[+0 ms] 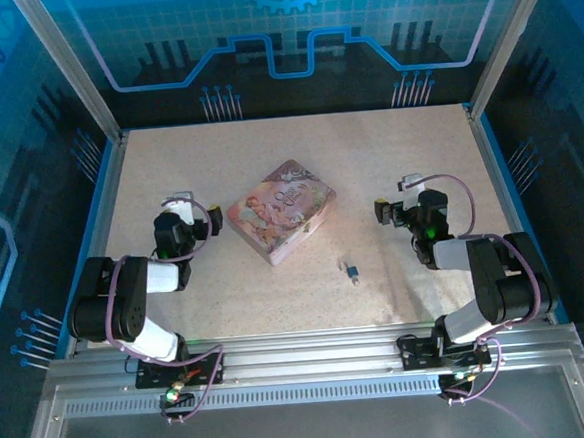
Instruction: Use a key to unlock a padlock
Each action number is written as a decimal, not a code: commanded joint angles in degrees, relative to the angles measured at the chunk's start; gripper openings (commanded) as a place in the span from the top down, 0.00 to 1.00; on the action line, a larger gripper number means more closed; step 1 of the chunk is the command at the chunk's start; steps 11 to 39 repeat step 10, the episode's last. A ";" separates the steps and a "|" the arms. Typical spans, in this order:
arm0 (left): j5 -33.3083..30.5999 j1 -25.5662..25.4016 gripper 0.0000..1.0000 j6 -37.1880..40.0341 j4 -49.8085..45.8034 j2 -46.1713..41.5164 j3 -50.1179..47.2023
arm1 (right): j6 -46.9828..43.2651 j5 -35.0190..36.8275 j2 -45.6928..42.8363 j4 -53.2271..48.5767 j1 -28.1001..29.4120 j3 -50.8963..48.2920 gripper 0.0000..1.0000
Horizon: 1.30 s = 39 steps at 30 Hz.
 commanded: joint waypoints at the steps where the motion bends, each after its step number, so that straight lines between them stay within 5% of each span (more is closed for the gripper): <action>1: 1.42 0.24 0.01 -0.49 -0.11 -0.07 0.83 | -0.69 0.93 0.29 1.33 -0.33 1.02 0.00; 39: 1.44 0.23 0.01 -0.49 -0.14 -0.07 0.77 | -0.98 1.38 0.42 1.33 0.01 1.04 0.00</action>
